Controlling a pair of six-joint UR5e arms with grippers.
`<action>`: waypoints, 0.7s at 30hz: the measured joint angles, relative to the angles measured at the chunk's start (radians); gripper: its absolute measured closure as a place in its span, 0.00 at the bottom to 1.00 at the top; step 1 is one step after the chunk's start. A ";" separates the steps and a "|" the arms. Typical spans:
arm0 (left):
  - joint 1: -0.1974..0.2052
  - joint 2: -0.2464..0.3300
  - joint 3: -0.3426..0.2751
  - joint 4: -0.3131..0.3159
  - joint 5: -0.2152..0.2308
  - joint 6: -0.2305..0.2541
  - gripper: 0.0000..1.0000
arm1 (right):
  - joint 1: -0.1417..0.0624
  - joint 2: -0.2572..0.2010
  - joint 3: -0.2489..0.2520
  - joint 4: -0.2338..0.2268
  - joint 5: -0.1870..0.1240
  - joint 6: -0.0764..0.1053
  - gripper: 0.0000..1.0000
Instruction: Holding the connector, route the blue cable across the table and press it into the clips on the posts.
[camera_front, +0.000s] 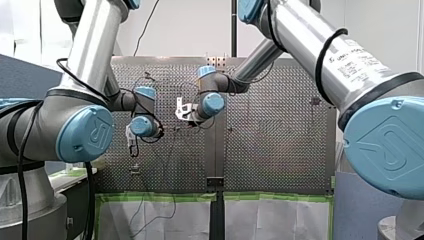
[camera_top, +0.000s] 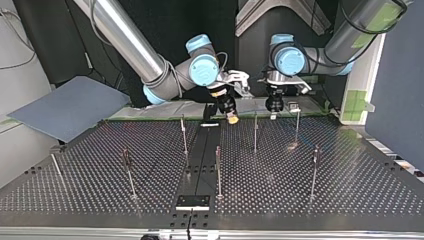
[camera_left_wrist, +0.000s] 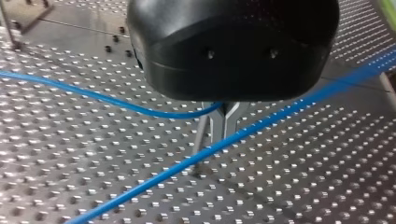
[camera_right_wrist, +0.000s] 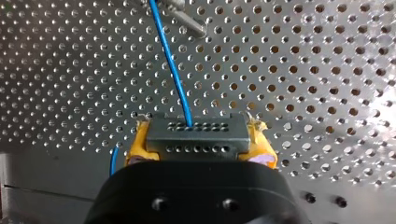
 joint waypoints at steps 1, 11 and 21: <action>0.000 -0.009 0.002 0.007 0.003 -0.001 0.98 | -0.002 0.003 0.000 -0.002 0.000 0.000 0.98; 0.008 -0.036 0.047 0.020 0.015 -0.007 0.98 | -0.021 0.048 -0.001 -0.022 -0.012 0.003 0.98; 0.023 -0.102 0.115 0.001 0.016 0.002 0.98 | -0.047 0.051 -0.002 -0.050 -0.033 0.009 0.98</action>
